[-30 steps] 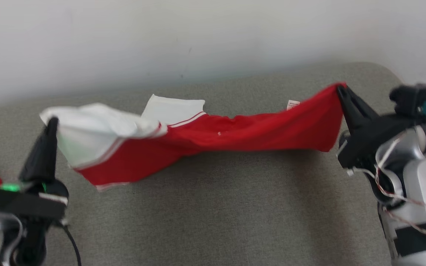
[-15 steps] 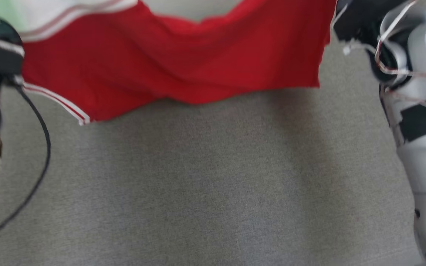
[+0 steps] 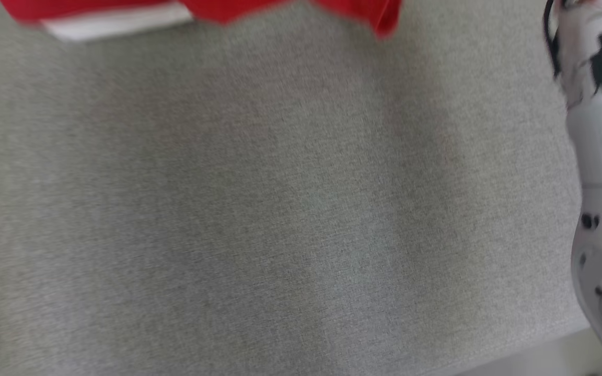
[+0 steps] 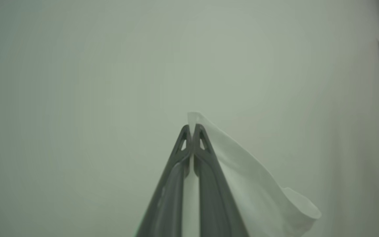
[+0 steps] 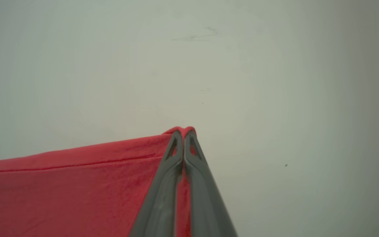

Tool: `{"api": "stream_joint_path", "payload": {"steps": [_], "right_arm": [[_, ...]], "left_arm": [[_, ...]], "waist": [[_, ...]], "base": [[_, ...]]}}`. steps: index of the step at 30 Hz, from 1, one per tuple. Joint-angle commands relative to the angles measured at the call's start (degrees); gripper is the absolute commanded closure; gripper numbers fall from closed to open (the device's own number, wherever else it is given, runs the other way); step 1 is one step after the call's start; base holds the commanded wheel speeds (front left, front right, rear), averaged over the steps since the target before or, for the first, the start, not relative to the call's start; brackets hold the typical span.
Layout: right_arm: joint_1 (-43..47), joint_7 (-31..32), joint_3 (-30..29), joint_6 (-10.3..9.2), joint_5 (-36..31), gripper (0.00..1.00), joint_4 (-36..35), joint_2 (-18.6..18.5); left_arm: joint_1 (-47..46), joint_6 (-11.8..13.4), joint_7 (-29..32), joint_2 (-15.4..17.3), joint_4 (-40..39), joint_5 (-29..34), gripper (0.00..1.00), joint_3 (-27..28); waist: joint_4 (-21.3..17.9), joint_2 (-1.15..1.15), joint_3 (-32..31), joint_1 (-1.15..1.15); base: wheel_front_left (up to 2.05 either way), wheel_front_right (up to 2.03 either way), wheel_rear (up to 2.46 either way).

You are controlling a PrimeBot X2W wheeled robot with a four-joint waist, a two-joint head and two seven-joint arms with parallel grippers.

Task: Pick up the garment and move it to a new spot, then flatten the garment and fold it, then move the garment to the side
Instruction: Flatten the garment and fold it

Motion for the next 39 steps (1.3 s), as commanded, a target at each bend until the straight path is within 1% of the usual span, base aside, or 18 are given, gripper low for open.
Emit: {"api": "stream_joint_path", "payload": {"steps": [1,2,3,6,8,10,14,18,19,21,22,24,25,27,29,35,37,39], "right_arm": [[-2.43,-1.97,-1.20,-0.12,-1.45,1.00,-0.09,0.42],[-3.38,-2.88,-2.05,-0.12,-2.99,1.00,-0.29,0.46],[-3.38,-2.88,-2.05,-0.12,-2.99,1.00,-0.29,0.46],[-5.41,-4.14,-4.25,-0.12,-8.81,1.00,-2.80,0.38],[-5.03,-4.22,-5.58,-0.12,-12.79,1.00,-6.97,0.52],[-2.63,-4.13,-6.71,-0.12,-15.56,1.00,-10.53,0.82],[0.62,-4.18,-5.15,-0.12,-20.01,1.00,-13.37,0.85],[3.83,-4.19,-1.76,-0.12,-21.74,1.00,-13.30,-0.93],[4.48,-4.19,-0.76,-0.12,-21.58,1.00,-13.53,-1.35],[5.97,-4.20,1.16,-0.12,-21.10,1.00,-13.99,-2.85],[6.82,-4.20,1.98,-0.12,-20.39,1.00,-13.96,-3.63],[8.43,-4.20,3.86,-0.12,-19.14,1.00,-13.86,-5.40],[9.56,-3.88,4.54,-0.12,-17.68,1.00,-13.71,-6.07],[11.75,-2.98,6.78,-0.12,-15.64,1.00,-14.75,-7.77],[14.78,-0.40,7.86,-0.12,-12.07,1.00,-15.88,-9.19],[25.42,9.49,10.27,-0.12,-3.49,1.00,-22.49,-12.74],[28.66,12.23,10.52,-0.12,-2.23,1.00,-24.17,-13.51],[31.73,14.68,10.69,-0.12,-1.19,1.00,-25.20,-13.40]], "left_arm": [[-2.72,-0.94,-1.50,-0.10,0.23,0.37,1.00,0.88],[-4.13,-1.95,-2.31,-0.05,-0.04,1.17,1.00,0.86],[-4.13,-1.95,-2.31,-0.05,-0.04,1.17,1.00,0.86],[-7.41,-4.02,-3.89,-1.41,-1.03,2.28,1.00,2.06],[-7.65,-5.12,-4.24,-2.41,-1.38,2.88,1.00,2.78],[-6.32,-6.13,-4.44,-3.64,-1.78,3.22,1.00,3.47],[-2.30,-7.45,-4.46,-6.29,-2.21,2.96,1.00,4.74],[2.88,-8.15,-4.44,-7.07,-2.46,0.51,1.00,3.19],[4.23,-8.27,-4.20,-6.61,-2.93,0.29,1.00,2.36],[7.23,-8.40,-3.26,-5.99,-4.00,-2.58,1.00,1.48],[8.56,-8.44,-2.64,-5.11,-5.10,-2.97,1.00,0.81],[11.68,-8.27,-1.51,-4.38,-6.98,-6.35,1.00,1.16],[13.50,-8.29,-0.97,-3.69,-8.23,-6.94,1.00,1.02],[17.58,-8.15,-0.05,-2.92,-10.73,-10.19,1.00,2.22],[22.17,-7.70,1.36,-1.64,-13.48,-11.95,1.00,2.95],[37.44,-4.25,4.79,0.42,-21.14,-17.83,1.00,5.86],[42.49,-3.49,5.74,0.95,-22.84,-19.31,1.00,6.19],[47.38,-2.81,6.67,1.07,-24.01,-20.75,1.00,6.15]], "waist": [[-2.14,-0.02,3.86,-0.02],[-2.16,-0.02,4.40,-0.02],[-2.16,-0.02,4.40,-0.02],[-1.69,-0.02,6.98,-0.02],[-1.11,-0.02,8.87,-0.02],[-0.25,-0.02,10.56,-0.02],[1.60,-0.02,12.36,-0.02],[3.13,-0.02,12.27,-0.02],[3.40,-0.02,11.97,-0.02],[3.84,-0.02,10.99,-0.02],[4.04,-0.02,10.43,-0.02],[4.30,-0.02,9.08,-0.02],[4.49,-0.02,8.26,-0.02],[4.60,-0.02,6.56,-0.02],[4.80,-0.02,4.47,-0.02],[5.00,-0.02,-1.49,-0.02],[4.88,-0.02,-3.28,-0.02],[4.73,-0.02,-4.54,-0.02]], "base": [[0.00,0.00,0.00],[0.00,0.00,0.00],[0.00,0.00,0.00],[0.00,0.00,0.00],[0.00,0.00,0.00],[0.00,0.00,0.00],[0.00,0.00,0.00],[0.00,0.00,0.00],[0.00,0.00,0.00],[0.00,0.00,0.00],[0.00,0.00,0.00],[0.00,0.00,0.00],[0.00,0.00,0.00],[0.00,0.00,0.00],[0.00,0.00,0.00],[0.00,0.00,0.00],[0.00,0.00,0.00],[0.00,0.00,0.00]]}}
